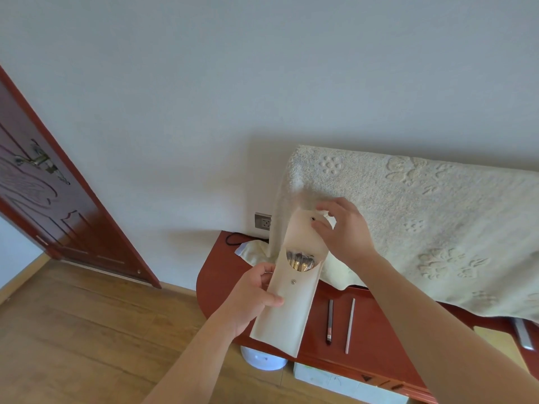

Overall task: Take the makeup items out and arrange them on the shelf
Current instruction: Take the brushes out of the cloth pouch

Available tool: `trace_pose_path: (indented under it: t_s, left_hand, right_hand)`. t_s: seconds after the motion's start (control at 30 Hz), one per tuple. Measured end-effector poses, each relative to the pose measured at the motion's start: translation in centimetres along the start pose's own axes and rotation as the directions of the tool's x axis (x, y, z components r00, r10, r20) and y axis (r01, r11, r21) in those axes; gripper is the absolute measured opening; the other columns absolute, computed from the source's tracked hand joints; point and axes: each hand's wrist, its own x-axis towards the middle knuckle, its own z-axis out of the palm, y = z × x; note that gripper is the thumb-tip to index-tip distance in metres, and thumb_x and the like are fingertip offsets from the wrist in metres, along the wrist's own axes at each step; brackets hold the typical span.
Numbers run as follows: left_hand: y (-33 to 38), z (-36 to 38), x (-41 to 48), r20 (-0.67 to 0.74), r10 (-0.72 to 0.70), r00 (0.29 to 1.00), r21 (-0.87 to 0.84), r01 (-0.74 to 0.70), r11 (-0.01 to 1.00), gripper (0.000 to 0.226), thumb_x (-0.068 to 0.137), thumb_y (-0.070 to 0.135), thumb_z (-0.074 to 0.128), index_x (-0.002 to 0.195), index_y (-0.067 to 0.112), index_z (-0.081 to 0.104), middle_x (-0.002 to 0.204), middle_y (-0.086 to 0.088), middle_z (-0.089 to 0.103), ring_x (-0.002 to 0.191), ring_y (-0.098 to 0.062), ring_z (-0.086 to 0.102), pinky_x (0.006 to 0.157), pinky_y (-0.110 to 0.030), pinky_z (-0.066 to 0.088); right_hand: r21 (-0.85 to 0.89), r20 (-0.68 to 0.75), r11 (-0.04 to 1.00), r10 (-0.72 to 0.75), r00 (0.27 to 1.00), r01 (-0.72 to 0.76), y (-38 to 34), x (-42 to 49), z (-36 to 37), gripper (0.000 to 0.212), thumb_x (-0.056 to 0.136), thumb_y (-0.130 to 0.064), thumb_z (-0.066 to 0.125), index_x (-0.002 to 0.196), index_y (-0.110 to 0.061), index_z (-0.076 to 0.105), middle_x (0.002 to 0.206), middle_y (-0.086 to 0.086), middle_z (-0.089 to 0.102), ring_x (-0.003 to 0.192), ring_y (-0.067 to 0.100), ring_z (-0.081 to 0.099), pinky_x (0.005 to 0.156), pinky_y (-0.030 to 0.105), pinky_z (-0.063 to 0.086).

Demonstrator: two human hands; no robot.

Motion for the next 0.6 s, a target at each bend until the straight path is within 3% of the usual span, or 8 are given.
trace_pose_path:
  t_s: [0.17, 0.3, 0.43, 0.6]
  left_hand:
    - [-0.1, 0.1, 0.3, -0.004, -0.007, 1.000, -0.007, 0.007, 1.000, 0.054, 0.076, -0.009, 0.069, 0.122, 0.017, 0.057, 0.109, -0.001, 0.074, 0.102, -0.022, 0.071, 0.095, -0.046, 0.055]
    - [0.0, 0.1, 0.6, -0.007, -0.016, 1.000, -0.044, 0.015, 0.999, 0.054, 0.077, -0.012, 0.068, 0.123, 0.015, 0.057, 0.108, -0.003, 0.075, 0.100, -0.021, 0.071, 0.090, -0.041, 0.056]
    - [0.1, 0.2, 0.9, -0.018, -0.025, 1.000, -0.072, 0.023, 0.997, 0.055, 0.077, -0.014, 0.067, 0.122, 0.015, 0.057, 0.107, -0.003, 0.075, 0.100, -0.021, 0.072, 0.090, -0.042, 0.056]
    - [0.1, 0.4, 1.3, -0.019, -0.035, 0.999, -0.101, 0.033, 0.994, 0.055, 0.077, -0.015, 0.066, 0.122, 0.014, 0.057, 0.108, -0.005, 0.075, 0.102, -0.024, 0.071, 0.095, -0.048, 0.054]
  right_hand:
    - [-0.015, 0.017, 0.999, -0.050, 0.999, 0.051, 0.0, -0.5, 0.3, 0.020, 0.082, -0.004, 0.070, 0.100, -0.013, 0.073, 0.096, -0.003, 0.065, 0.081, 0.010, 0.052, 0.070, 0.010, 0.036]
    - [0.018, 0.032, 0.997, -0.076, 0.997, 0.076, 0.2, -1.4, 0.5, 0.015, 0.083, -0.005, 0.070, 0.095, -0.013, 0.074, 0.090, -0.009, 0.064, 0.079, 0.007, 0.055, 0.070, 0.011, 0.037]
    - [0.090, 0.101, 0.992, -0.100, 0.990, 0.091, 0.8, -2.3, 0.4, 0.014, 0.087, -0.018, 0.070, 0.100, -0.018, 0.073, 0.099, -0.012, 0.065, 0.094, 0.008, 0.060, 0.081, 0.023, 0.048]
    - [0.120, 0.233, 0.993, -0.050, 0.971, 0.022, 1.4, -3.2, 0.1, 0.021, 0.085, -0.027, 0.073, 0.106, -0.024, 0.073, 0.123, -0.014, 0.059, 0.116, 0.003, 0.052, 0.099, 0.023, 0.042]
